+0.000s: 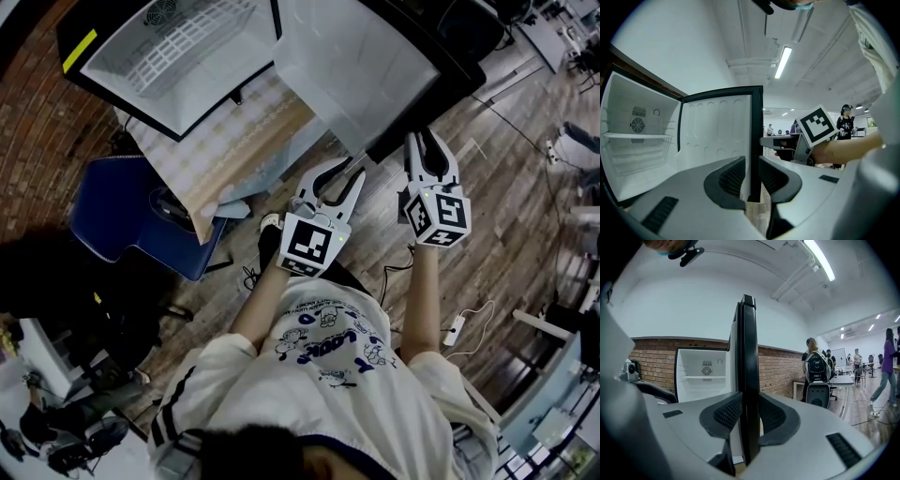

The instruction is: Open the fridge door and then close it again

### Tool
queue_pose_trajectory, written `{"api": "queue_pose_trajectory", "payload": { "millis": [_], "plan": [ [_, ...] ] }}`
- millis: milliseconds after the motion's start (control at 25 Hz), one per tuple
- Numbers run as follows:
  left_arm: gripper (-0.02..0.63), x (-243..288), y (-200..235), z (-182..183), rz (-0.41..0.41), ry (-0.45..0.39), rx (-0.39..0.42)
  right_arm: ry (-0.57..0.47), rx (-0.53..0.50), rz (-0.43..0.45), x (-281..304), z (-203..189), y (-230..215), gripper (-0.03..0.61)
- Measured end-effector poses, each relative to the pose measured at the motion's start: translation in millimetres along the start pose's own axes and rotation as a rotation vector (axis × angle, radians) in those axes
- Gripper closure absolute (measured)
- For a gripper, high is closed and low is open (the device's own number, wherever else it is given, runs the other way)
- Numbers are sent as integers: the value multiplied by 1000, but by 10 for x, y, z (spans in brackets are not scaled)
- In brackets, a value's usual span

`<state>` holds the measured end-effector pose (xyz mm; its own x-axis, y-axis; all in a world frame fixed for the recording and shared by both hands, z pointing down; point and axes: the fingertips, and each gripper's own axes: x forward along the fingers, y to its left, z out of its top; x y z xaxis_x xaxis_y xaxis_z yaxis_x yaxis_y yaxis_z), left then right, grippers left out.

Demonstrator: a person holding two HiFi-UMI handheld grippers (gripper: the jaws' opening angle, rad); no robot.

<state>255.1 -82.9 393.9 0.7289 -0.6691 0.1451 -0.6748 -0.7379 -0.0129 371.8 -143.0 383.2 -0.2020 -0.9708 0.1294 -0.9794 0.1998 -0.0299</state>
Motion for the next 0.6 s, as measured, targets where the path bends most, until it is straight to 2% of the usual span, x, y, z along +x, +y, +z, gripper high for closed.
{"api": "queue_pose_trajectory", "payload": {
  "millis": [600],
  "plan": [
    [515, -43, 71, -12, 19, 9, -1, 5, -27, -17, 98, 38, -268, 472]
  ]
}}
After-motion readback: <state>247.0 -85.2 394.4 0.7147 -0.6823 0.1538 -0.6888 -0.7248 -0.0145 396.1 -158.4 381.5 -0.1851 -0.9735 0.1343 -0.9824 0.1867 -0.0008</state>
